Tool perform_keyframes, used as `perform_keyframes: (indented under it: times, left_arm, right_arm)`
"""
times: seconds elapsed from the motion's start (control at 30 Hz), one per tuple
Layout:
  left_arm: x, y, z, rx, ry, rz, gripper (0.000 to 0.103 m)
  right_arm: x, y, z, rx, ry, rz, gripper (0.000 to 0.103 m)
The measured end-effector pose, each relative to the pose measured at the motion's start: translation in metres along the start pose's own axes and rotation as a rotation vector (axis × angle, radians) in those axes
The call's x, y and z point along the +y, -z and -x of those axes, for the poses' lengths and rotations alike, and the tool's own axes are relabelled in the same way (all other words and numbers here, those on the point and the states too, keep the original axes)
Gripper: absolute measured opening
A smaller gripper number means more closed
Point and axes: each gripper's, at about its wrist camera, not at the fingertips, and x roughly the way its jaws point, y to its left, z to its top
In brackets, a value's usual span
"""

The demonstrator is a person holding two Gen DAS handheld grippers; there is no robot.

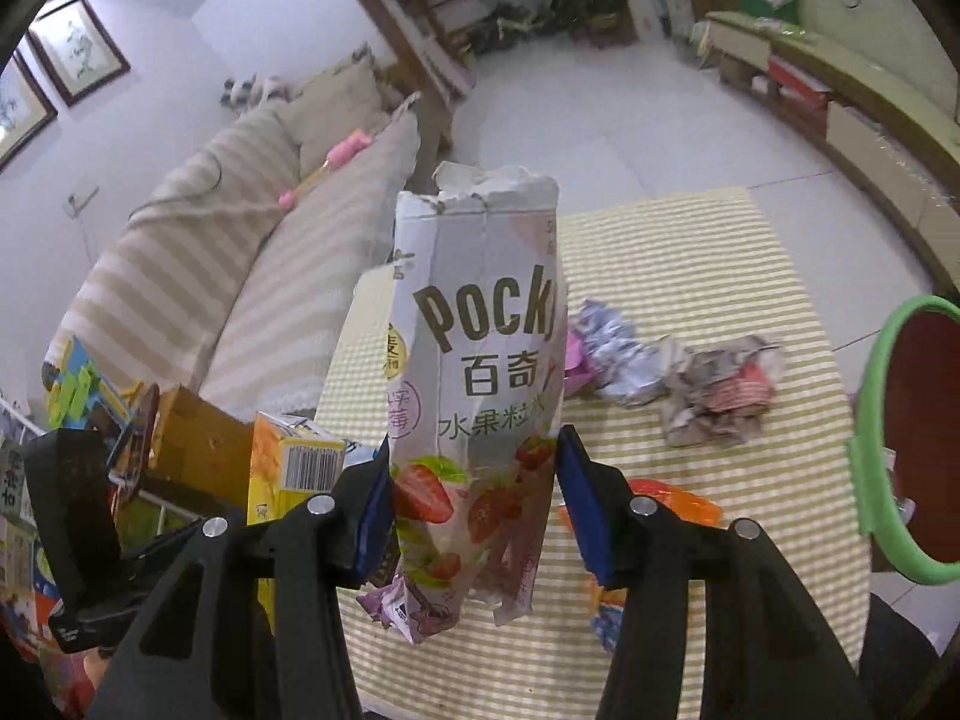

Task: Collect trash
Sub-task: 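Grasp the white Pocky box with the right gripper, then carry the iced-tea carton and Pocky box over the bin and release both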

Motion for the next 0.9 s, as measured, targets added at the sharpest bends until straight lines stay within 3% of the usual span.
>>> perform_keyframes:
  times: [0.47,0.9]
  left_arm:
    - [-0.020,-0.008,0.003,-0.013,0.010,-0.042,0.062]
    - [-0.067,-0.033,-0.001,-0.057,0.049,-0.106,0.062]
  right_arm:
    - [-0.015,0.001,0.031,-0.074,0.049,-0.022,0.049]
    - [-0.046,-0.001,0.055,-0.131,0.091,-0.071,0.049]
